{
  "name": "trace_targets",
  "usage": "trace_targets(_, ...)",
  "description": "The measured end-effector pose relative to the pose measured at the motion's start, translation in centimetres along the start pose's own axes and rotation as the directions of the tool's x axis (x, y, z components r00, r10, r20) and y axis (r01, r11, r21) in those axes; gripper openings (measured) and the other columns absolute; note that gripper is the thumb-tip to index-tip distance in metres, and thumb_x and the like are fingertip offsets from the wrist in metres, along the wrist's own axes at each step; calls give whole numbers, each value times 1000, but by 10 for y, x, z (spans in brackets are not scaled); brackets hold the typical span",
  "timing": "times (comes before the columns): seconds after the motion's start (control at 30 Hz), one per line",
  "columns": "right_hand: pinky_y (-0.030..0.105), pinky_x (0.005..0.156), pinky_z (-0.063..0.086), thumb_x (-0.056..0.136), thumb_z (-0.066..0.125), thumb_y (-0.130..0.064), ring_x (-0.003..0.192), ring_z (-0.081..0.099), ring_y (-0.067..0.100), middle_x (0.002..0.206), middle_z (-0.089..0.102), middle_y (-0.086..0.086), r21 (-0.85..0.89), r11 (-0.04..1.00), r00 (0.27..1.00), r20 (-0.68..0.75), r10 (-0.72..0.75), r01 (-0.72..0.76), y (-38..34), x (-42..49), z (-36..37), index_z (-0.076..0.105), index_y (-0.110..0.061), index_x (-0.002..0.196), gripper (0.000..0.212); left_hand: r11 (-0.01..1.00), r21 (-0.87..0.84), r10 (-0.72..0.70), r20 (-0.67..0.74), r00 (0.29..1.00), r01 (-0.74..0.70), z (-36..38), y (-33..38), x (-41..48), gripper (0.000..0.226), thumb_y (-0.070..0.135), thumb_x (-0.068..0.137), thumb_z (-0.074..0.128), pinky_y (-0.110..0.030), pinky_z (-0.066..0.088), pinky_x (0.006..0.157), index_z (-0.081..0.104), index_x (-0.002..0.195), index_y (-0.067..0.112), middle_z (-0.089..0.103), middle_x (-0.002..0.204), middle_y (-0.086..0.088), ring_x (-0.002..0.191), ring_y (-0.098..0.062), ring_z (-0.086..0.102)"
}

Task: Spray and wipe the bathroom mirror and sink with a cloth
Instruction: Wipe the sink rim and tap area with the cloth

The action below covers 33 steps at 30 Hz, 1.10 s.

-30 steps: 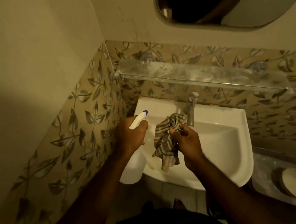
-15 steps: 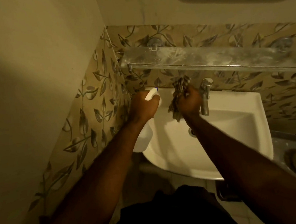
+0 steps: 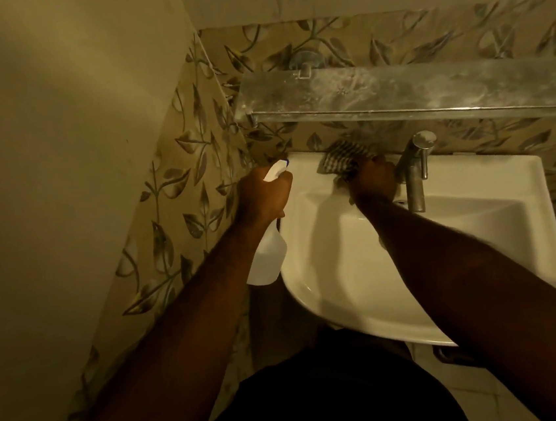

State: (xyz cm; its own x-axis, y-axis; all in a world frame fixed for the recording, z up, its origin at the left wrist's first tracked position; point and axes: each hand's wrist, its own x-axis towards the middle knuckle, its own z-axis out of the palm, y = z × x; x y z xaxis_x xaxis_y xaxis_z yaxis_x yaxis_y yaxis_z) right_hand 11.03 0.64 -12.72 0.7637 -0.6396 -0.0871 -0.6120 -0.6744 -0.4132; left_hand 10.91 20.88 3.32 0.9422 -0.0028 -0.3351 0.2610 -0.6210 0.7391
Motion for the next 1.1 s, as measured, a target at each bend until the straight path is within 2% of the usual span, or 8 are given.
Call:
trace_targets(0.13,47,95,50,92,70,-47,118,56,42,132,56,22,-164,983,996,31,-80,84,-3,4,5,55,-16,133,54,999,-30,-23,-5,1000,23,3,-10,7,26,25,91,58,-23,46,47,69,109,10,71,88,-9,63,-23,63)
trace_targets(0.33,49,93,50,102,57,-37,117,55,41,137,51,24,-155,982,994,24,-108,110,-26,0,18,52,-8,135,44,995,-81,-51,-24,998,49,4,-20,7,25,23,91,58,-17,42,36,69,110,10,69,85,-5,54,-16,57)
trace_targets(0.43,44,90,48,102,55,-42,114,56,39,136,51,23,-138,975,981,101,-163,177,-55,-2,28,54,-8,133,46,995,-93,-47,-34,998,44,4,-24,6,19,23,92,59,-23,48,47,68,103,10,65,76,-4,59,-20,61)
trace_targets(0.6,43,86,51,106,44,-37,110,60,37,130,57,17,-68,952,940,189,-283,300,-110,-24,50,60,-15,130,36,999,-11,-35,-44,998,34,2,-31,8,28,27,96,57,-30,58,55,66,115,7,68,91,-10,70,-21,66)
trace_targets(0.73,43,82,51,105,47,-37,109,60,36,129,56,16,-80,934,924,196,-329,350,-86,-18,41,58,-15,130,35,999,35,-15,-42,999,16,4,-31,7,28,26,96,56,-35,62,62,66,112,6,66,86,-8,64,-19,64)
trace_targets(0.83,46,83,51,106,45,-38,108,59,40,133,52,21,-128,960,965,122,-233,248,-33,-6,26,53,-7,133,42,1000,10,-13,-52,999,13,6,-28,4,24,26,93,59,-25,54,47,69,105,9,67,82,-6,67,-21,66)
trace_targets(0.93,49,85,54,107,44,-37,109,63,44,135,53,26,-170,980,994,-6,-111,108,9,1,17,55,-4,129,41,1000,-14,-24,-70,997,23,8,-31,0,24,28,91,60,-33,59,61,70,104,9,70,86,-8,73,-26,69)
trace_targets(1.1,49,94,52,109,42,-28,118,58,42,143,47,25,-91,993,996,-67,65,-71,-4,-3,17,54,-1,131,37,999,-47,-22,-85,996,18,4,-45,-5,18,28,93,59,-26,55,52,68,95,12,67,77,-2,67,-20,67)
